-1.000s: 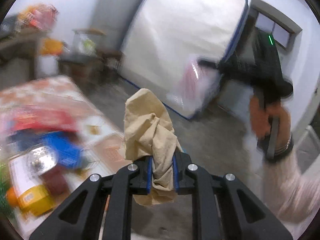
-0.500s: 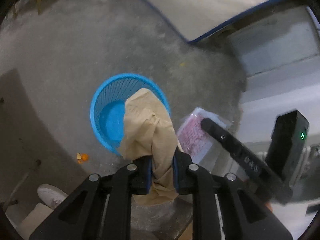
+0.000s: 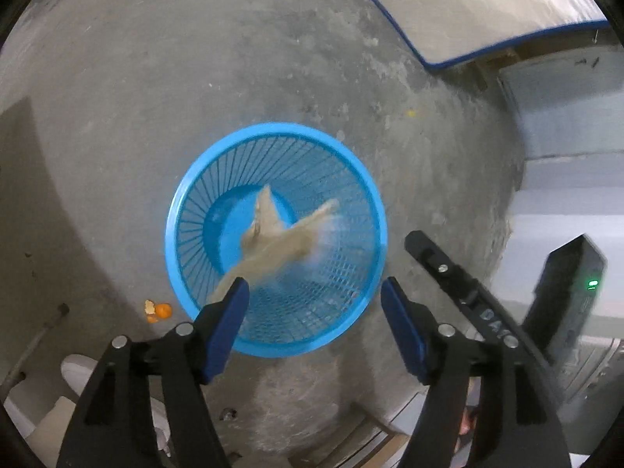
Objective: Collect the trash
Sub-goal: 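Drop the paper towel and plastic bag into the blue wastebasket with both tools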
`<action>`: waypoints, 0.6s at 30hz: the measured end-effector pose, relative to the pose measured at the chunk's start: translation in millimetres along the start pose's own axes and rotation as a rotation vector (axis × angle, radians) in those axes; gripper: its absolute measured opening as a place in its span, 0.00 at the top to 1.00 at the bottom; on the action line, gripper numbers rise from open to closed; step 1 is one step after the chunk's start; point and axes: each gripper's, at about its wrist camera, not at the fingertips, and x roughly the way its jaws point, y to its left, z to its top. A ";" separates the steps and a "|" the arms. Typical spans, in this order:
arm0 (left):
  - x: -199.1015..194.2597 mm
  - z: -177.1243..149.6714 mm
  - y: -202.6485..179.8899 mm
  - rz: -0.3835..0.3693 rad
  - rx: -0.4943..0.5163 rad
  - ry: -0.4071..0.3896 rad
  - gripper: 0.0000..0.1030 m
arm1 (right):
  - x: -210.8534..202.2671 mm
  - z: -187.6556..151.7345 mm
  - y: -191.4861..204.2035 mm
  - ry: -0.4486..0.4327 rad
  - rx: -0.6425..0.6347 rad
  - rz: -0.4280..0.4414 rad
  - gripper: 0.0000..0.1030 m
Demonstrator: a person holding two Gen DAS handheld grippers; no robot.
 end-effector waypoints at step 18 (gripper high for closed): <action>-214.4 -127.9 -53.0 -0.180 0.243 -0.335 0.24 | -111.0 -58.6 30.8 -0.220 -0.143 0.106 0.36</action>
